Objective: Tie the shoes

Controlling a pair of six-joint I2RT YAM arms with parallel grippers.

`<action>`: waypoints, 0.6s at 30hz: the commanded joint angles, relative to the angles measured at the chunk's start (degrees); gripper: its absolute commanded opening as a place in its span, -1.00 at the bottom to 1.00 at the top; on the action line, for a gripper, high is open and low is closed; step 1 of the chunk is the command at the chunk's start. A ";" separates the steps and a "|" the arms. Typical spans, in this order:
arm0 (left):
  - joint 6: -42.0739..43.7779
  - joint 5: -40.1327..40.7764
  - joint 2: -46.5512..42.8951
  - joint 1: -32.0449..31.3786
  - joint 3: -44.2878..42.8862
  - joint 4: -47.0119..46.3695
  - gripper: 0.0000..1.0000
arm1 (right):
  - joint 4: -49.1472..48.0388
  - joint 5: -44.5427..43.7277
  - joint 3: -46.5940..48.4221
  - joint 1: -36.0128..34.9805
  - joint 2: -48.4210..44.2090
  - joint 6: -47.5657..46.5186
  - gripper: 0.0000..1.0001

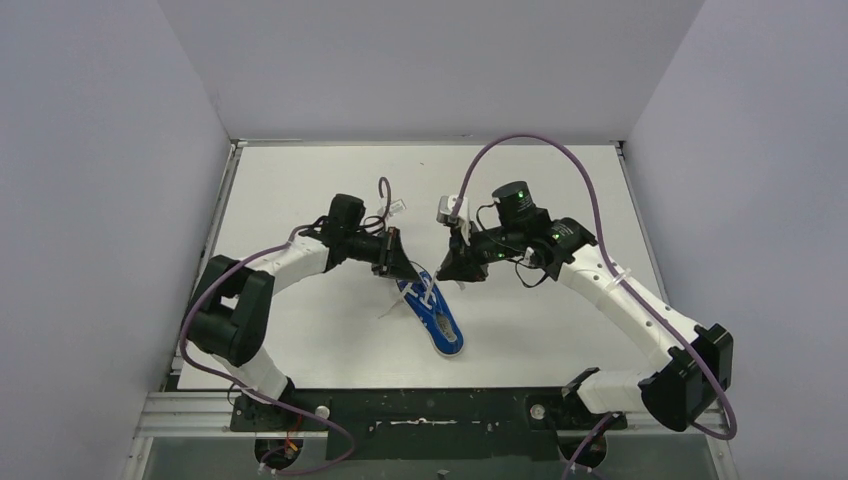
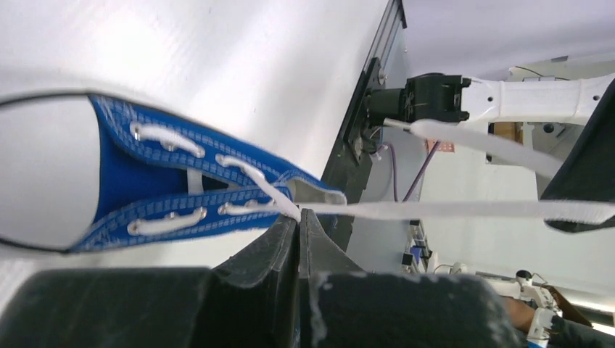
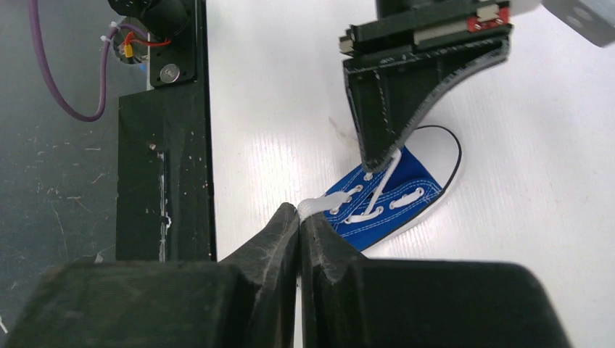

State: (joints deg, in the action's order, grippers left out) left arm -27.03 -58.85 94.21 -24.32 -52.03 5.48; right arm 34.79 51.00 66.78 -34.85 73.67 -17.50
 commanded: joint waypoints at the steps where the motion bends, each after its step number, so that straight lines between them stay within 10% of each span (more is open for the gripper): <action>1: -2.37 -4.92 3.13 -0.20 -4.73 -7.65 -1.00 | 0.72 4.27 4.62 0.13 1.82 -4.07 -1.00; 18: -42.28 -7.65 14.32 -0.68 7.97 -75.24 -0.57 | -14.92 -9.05 2.14 2.42 4.25 7.23 -1.00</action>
State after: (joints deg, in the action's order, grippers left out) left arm -58.41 -65.43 106.34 -24.67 -44.64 -47.51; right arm 26.00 45.04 69.30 -33.45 78.30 -12.73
